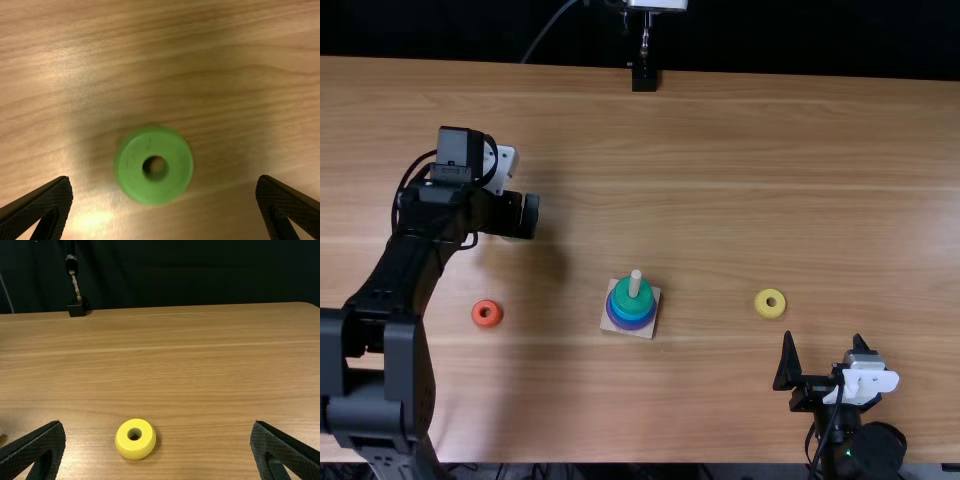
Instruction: Build the Hanoi tower: stack the rings onto the peg from bottom to top in this color order: purple, dark blue, light blue, dark green, light green, yellow, orange.
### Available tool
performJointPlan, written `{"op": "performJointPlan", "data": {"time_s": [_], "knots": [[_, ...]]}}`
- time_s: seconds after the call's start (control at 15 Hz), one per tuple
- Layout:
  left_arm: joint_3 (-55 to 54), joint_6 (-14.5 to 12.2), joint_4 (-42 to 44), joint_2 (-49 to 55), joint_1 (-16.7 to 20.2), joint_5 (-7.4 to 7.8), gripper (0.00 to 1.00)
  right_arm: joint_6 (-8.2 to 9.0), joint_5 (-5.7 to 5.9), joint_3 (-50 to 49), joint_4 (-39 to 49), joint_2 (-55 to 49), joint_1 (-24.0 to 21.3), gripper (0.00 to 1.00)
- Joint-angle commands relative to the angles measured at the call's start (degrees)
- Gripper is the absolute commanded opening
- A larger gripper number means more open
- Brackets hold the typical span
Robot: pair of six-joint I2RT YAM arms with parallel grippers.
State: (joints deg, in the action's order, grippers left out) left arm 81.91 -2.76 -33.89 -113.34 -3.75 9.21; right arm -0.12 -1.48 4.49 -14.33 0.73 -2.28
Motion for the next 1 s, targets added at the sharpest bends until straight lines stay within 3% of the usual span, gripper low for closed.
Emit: {"op": "performJointPlan", "data": {"time_s": [0.0, 0.53, 0.93], "knots": [[2.47, -0.50, -0.07, -2.41, -0.29, 0.70, 1.00, -0.20, 0.00, -3.44, -3.77, -0.73, -0.70, 1.00], [3.17, -0.61, -0.28, -6.81, 0.32, 0.49, 1.00, -0.20, 0.00, -3.52, -3.77, -0.73, -0.70, 1.00], [3.26, -0.72, -1.44, -7.60, 0.58, 1.33, 1.00, -0.20, 0.00, -3.52, -3.77, -0.73, -0.70, 1.00]]}}
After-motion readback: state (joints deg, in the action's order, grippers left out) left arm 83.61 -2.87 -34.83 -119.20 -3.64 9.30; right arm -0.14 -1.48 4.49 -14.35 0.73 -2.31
